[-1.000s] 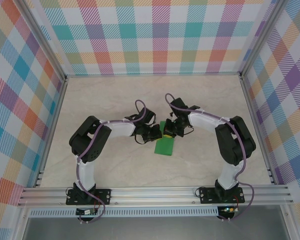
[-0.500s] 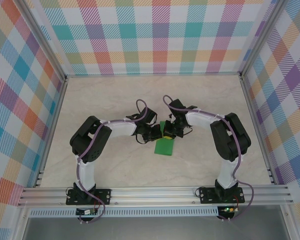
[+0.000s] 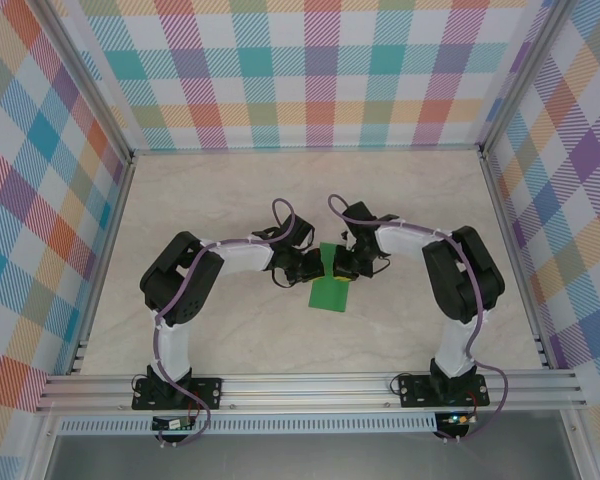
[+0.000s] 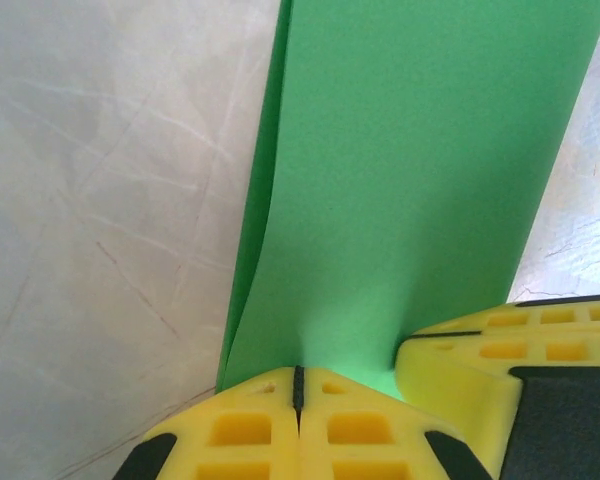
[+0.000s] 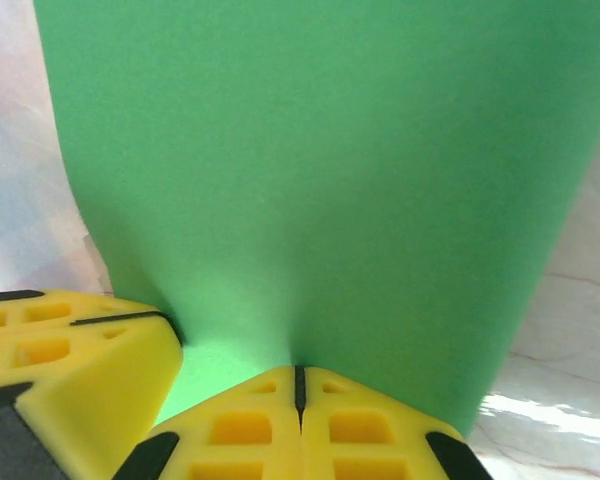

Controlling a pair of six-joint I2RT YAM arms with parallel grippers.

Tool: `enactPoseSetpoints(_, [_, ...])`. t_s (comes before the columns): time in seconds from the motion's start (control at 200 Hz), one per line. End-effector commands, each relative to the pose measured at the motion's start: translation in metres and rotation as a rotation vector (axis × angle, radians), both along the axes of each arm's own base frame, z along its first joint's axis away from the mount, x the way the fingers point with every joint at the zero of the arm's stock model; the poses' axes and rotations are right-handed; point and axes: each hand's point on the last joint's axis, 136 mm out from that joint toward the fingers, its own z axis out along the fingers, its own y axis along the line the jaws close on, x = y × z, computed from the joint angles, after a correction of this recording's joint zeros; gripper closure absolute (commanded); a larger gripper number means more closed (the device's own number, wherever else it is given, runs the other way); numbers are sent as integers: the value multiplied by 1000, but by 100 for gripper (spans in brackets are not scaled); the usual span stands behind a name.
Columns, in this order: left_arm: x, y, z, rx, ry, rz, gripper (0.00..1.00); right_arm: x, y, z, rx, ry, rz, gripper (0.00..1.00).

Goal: Fold a paper plane with a square sheet of paper (pick it up from the middle)
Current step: Fold the square sheet of paper in half at the center of the table.

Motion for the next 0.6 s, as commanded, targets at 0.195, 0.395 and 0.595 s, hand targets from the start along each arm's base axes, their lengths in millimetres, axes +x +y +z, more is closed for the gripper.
enactPoseSetpoints(0.195, [-75,86,-96,410,298,51,100,-15,-34,-1,-25,-15,35,100])
enactPoseSetpoints(0.395, [-79,89,-99,414,307,53,100,-20,-63,0,-26,-26,-21,100])
enactPoseSetpoints(0.595, [-78,87,-99,403,308,52,100,-2,-49,43,100,-150,-27,100])
